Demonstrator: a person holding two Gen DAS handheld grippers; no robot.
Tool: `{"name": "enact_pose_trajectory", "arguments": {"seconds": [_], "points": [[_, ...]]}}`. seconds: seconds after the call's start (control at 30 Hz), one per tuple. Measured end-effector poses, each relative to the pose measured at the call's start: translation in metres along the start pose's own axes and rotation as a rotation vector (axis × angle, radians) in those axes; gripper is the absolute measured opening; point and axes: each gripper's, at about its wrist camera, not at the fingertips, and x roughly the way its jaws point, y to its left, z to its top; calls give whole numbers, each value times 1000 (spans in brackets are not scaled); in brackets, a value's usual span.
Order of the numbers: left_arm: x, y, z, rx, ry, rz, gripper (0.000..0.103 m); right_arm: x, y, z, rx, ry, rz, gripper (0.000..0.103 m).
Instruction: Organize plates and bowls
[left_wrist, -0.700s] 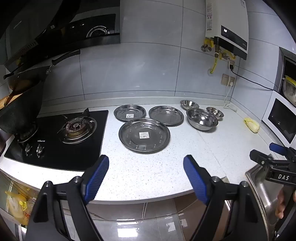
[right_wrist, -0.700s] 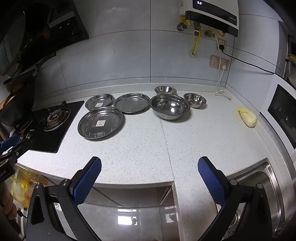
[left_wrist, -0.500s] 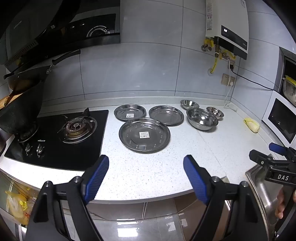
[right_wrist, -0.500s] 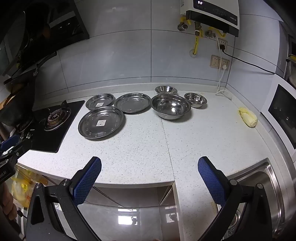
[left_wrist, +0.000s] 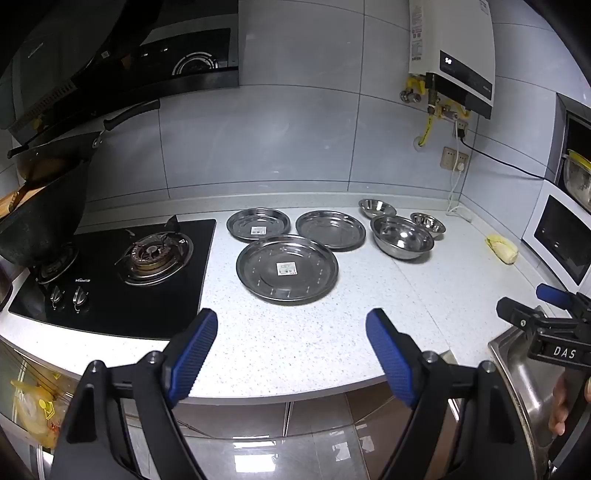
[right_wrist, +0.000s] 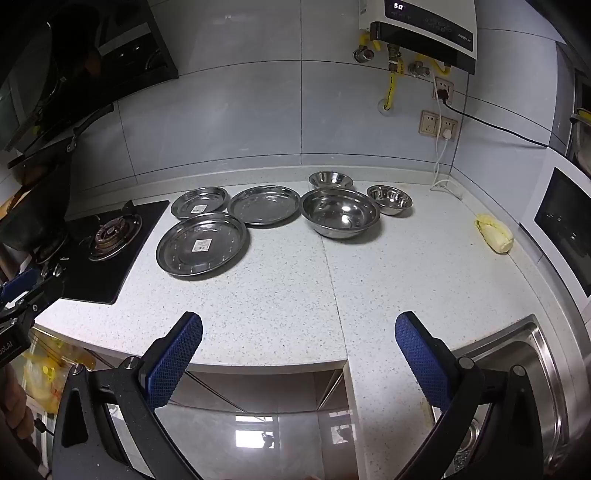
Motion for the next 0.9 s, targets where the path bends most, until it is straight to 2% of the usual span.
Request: {"name": "enact_pose_trajectory", "arguments": {"seconds": [0.9], "points": [[-9,-3,0,-2,-5,0,82,-4,4,0,-5,-4,-1,102]]}}
